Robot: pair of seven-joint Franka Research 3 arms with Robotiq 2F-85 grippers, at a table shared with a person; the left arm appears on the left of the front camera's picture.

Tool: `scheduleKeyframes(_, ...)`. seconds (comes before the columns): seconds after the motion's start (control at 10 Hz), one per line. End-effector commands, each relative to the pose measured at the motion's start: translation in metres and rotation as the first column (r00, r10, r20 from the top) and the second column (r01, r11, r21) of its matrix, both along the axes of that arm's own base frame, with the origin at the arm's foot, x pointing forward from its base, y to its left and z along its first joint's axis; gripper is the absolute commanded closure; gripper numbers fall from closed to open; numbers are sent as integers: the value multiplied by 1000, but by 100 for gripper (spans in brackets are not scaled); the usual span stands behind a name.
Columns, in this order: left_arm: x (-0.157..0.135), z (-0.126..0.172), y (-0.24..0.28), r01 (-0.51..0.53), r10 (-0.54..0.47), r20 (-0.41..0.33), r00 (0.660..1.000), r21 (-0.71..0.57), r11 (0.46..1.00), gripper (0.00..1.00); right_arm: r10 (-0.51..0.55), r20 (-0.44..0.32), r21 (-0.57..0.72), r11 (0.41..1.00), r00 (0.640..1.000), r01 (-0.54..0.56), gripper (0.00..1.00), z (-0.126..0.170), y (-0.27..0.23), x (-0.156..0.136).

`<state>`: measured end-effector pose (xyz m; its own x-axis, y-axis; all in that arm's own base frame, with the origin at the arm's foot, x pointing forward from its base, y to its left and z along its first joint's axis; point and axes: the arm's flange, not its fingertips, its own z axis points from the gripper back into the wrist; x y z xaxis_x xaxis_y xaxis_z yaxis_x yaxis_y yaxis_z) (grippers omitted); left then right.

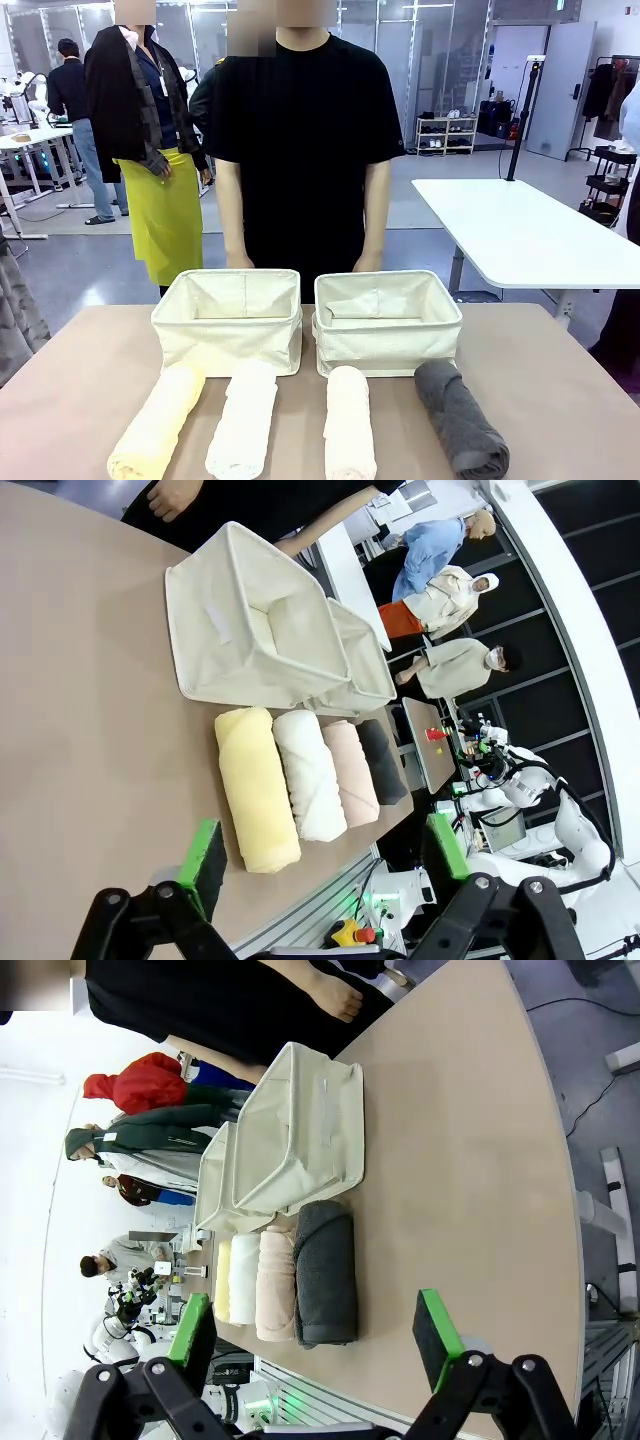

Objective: Divide the towels into two baskets.
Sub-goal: Pick up one hotel-folded towel and place it in the Fabric basket indicated by the person.

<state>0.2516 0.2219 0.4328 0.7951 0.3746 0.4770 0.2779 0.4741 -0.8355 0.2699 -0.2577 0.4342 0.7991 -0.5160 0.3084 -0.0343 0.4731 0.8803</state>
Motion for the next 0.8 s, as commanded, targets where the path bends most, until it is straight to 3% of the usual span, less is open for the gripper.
scheduleKeyframes(0.0, -2, 3, 2, 6, -5, 26, 1000, -11, 1000, 0, -1, 32, 4, 1000, 999, 1, 0, 1, 3, -2)
scheduleKeyframes(0.7, -2, 3, 2, 6, -5, 26, 1000, -11, 1000, 0, -1, 32, 4, 1000, 999, 1, 0, 1, 3, -2)
